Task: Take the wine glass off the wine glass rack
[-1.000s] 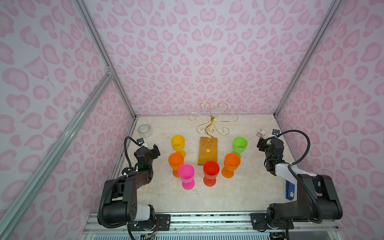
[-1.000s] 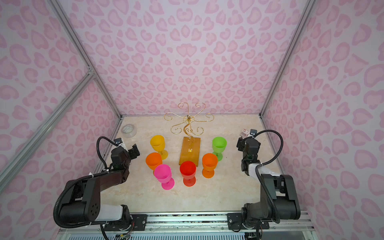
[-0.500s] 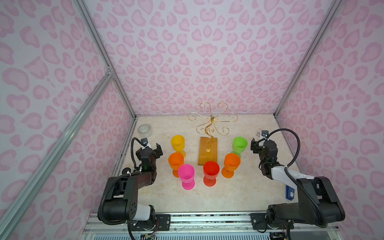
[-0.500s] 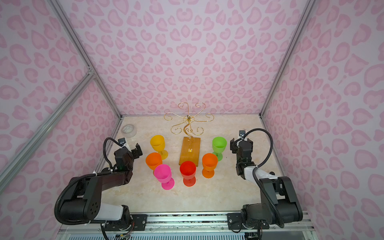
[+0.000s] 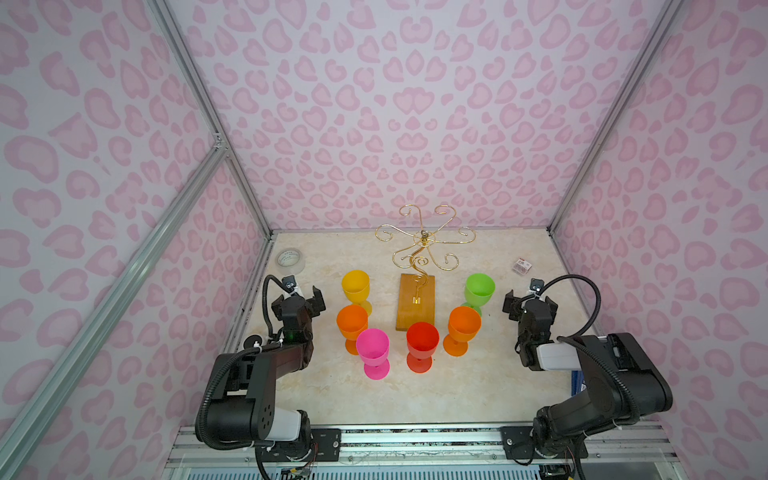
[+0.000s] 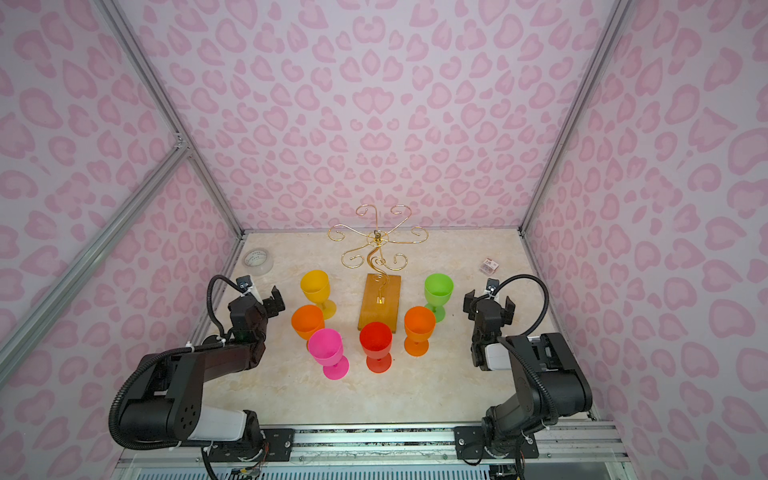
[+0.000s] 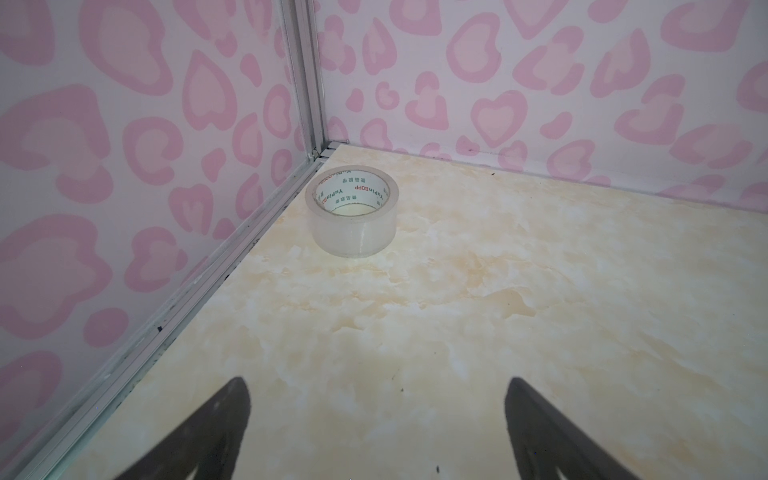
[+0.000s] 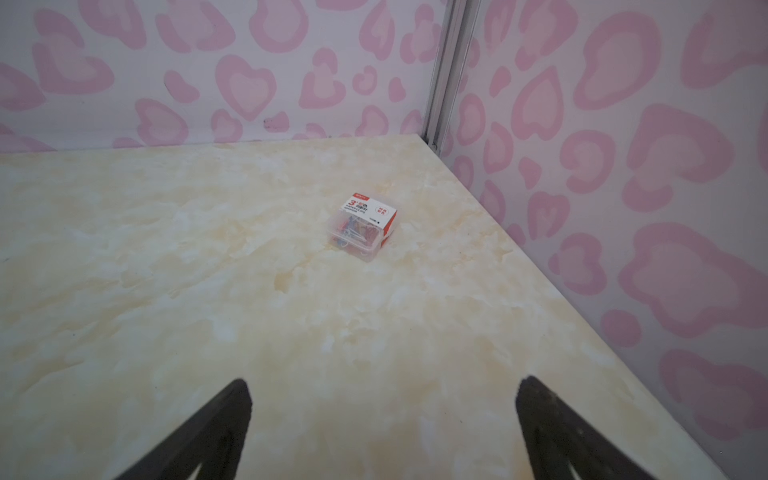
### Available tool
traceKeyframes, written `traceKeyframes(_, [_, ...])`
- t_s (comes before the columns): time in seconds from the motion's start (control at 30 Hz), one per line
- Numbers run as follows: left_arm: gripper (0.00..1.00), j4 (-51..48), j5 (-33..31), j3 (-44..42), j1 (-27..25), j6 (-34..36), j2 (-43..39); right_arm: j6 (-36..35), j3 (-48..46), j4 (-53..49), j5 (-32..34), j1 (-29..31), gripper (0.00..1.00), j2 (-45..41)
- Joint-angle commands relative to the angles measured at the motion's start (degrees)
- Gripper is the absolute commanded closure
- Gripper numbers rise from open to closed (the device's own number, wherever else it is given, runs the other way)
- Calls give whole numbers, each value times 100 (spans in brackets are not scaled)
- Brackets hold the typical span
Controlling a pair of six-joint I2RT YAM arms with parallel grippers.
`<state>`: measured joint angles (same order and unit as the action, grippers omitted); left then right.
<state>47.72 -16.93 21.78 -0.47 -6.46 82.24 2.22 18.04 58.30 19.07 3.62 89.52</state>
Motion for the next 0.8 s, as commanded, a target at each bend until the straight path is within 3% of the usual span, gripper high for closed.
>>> traceKeyframes(0.0, [3,193,-44,-8,8,17,23,116,-11,196,72,4,0,-25])
traceKeyframes(0.13, [3,193,-40,-7,3,13,20,21,-77,580,142,29,0,103])
traceKeyframes(0.77, [3,197,-42,-11,3,15,24,14,-24,460,210,90,0,89])
